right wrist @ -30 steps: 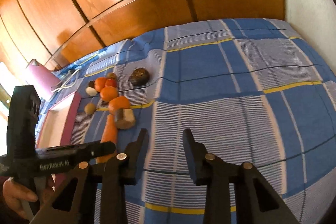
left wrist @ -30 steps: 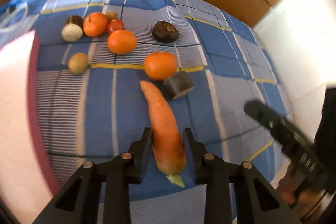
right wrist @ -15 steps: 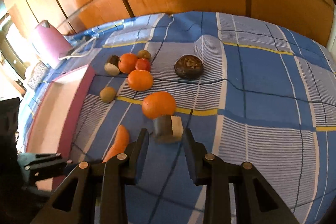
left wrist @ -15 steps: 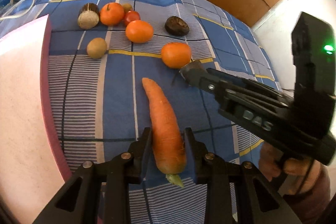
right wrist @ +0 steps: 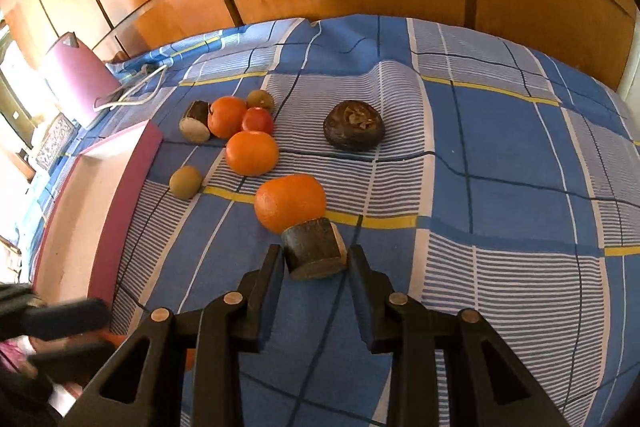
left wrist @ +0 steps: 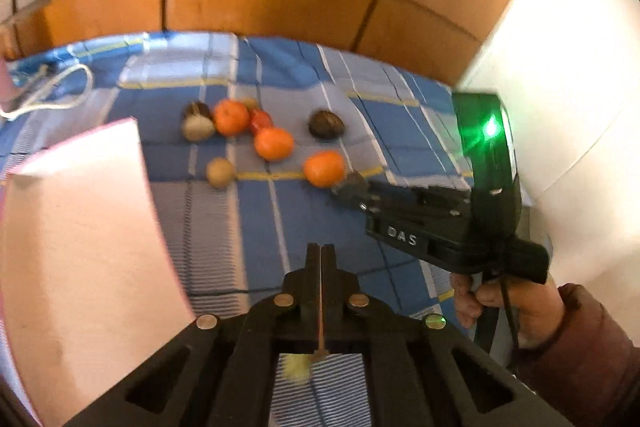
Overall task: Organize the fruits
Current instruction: 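Lift the carrot with the left gripper while the right gripper grasps a dark cut slice, then carry the carrot into the tray and release it while the right gripper carries the slice over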
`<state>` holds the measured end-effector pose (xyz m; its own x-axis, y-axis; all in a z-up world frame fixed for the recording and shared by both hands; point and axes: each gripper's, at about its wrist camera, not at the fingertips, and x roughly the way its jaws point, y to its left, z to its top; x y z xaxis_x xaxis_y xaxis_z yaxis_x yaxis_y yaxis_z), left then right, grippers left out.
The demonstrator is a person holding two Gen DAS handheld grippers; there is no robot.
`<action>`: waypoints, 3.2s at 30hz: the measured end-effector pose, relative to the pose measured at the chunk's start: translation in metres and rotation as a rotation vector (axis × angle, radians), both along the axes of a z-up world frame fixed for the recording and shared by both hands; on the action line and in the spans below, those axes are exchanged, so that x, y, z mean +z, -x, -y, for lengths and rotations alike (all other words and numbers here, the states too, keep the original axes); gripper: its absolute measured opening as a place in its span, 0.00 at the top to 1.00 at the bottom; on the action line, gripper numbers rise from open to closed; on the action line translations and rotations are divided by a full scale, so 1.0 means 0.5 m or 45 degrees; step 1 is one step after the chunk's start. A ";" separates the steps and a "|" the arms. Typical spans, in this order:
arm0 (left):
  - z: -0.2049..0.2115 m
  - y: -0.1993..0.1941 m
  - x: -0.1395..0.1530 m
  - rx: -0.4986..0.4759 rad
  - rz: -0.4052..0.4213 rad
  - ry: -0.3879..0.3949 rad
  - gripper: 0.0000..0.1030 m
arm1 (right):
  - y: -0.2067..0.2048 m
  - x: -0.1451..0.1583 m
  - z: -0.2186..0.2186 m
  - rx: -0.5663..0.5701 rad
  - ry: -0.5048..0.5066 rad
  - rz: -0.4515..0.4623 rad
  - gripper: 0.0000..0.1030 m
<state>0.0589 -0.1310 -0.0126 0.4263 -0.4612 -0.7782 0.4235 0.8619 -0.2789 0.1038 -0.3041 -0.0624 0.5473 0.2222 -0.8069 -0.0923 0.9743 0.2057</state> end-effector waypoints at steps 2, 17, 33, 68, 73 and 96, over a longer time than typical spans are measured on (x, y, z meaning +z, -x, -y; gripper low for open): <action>-0.020 -0.003 0.005 0.014 0.000 -0.004 1.00 | -0.004 -0.001 0.000 -0.007 -0.004 -0.006 0.69; 0.070 0.035 -0.078 -0.348 -0.132 -0.258 0.34 | -0.005 0.002 0.000 -0.025 -0.016 -0.019 0.69; 0.013 0.044 -0.042 -0.247 -0.129 -0.043 0.71 | -0.004 0.006 -0.013 0.023 0.056 0.015 0.72; -0.379 0.067 0.003 0.655 -0.004 -0.037 0.49 | 0.086 0.103 -0.191 0.281 -0.067 0.144 0.72; -0.389 0.078 0.007 0.670 0.021 -0.057 0.40 | 0.093 0.119 -0.244 0.374 -0.101 0.150 0.72; -0.414 0.109 0.020 0.754 0.080 -0.108 0.22 | 0.148 0.106 -0.404 0.565 -0.020 0.147 0.66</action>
<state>0.0042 0.0761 -0.0025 0.6380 -0.0685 -0.7670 -0.1221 0.9744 -0.1887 0.0298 -0.1023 -0.0096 0.4828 0.4673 -0.7406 -0.5230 0.8322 0.1842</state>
